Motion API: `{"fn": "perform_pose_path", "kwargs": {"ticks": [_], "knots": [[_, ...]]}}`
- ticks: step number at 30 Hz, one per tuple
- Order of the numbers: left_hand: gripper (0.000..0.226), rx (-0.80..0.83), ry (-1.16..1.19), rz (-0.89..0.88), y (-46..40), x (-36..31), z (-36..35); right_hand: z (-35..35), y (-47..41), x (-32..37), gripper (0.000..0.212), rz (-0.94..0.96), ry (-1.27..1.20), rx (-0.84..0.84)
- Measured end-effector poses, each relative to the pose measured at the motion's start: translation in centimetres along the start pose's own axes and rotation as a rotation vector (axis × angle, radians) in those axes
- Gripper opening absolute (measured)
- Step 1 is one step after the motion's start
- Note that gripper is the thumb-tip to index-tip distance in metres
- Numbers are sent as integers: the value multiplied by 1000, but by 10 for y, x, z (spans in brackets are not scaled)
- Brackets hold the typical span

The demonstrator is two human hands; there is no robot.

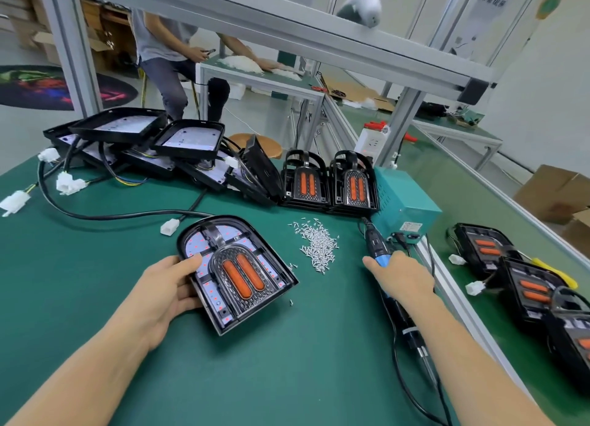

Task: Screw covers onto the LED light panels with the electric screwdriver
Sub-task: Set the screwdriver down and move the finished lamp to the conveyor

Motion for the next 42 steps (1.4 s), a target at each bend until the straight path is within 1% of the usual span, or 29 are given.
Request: {"fn": "perform_pose_path", "kwargs": {"ticks": [3,10,11,13,14,15,16,17,18,19,21,24,26,28,31,33,36,38,40,41,42], "knots": [[16,-5,0,-8,1,1,0,-4,-2,-1,60,15,32,-28],[21,1,8,-9,2,1,1,-12,1,0,69,26,87,-45],[21,1,7,-11,2,1,1,-10,5,2,71,37,147,-65],[21,5,4,-17,2,2,2,-2,16,9,69,116,252,-194],[20,7,2,-23,2,3,2,2,24,16,67,196,205,-276],[19,9,-1,-29,2,3,2,5,35,25,65,292,75,-327],[18,9,-5,-37,2,4,1,6,46,34,63,381,-113,-322],[17,8,-12,-48,3,4,1,5,59,43,62,452,-329,-259],[17,8,-19,-58,3,4,1,2,73,53,60,494,-528,-156],[16,9,-24,-67,3,5,2,-2,87,63,58,517,-674,-43],[17,17,-29,-84,5,4,2,-13,111,80,54,523,-840,138],[17,37,-25,-110,10,2,1,-27,128,98,59,495,-945,324],[19,46,-8,-125,13,0,1,-31,133,104,63,461,-980,367],[24,63,34,-148,17,-2,2,-33,134,107,61,432,-1040,400],[34,144,60,-202,25,-4,0,-36,138,111,64,455,-1141,522],[36,196,55,-243,28,-7,-2,-39,142,114,67,464,-1221,592],[36,260,30,-286,30,-13,-2,-45,147,114,65,477,-1340,631],[33,315,-53,-282,29,-16,1,-49,149,113,60,480,-1372,591],[26,325,-192,-293,25,-22,6,-53,150,113,57,480,-1374,536],[24,269,-273,-338,20,-29,12,-55,150,114,57,477,-1374,515],[24,161,-363,-412,12,-37,22,-57,149,114,57,471,-1377,497]]}}
Point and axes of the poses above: each hand's wrist, its own y-axis away from the middle knuckle, its own z-axis out of the back of the hand, x = y × z, the point moved 4 cm from there along -y, towards the middle knuckle, and after that the axes turned 4 degrees about -y, right-handed, at the moved point
